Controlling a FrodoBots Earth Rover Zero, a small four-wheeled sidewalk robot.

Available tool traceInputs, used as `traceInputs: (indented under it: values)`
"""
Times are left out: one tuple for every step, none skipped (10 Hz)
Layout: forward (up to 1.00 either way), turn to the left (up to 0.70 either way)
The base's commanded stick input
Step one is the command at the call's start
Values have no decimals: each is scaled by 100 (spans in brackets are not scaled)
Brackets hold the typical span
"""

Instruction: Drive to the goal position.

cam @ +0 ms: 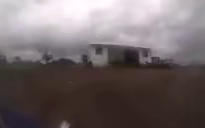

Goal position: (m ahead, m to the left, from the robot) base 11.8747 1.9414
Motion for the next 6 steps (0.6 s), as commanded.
traceInputs:
  values:
    - [70, 35]
    - [70, 0]
    - [70, 0]
    - [70, 0]
    - [70, 0]
    - [70, 0]
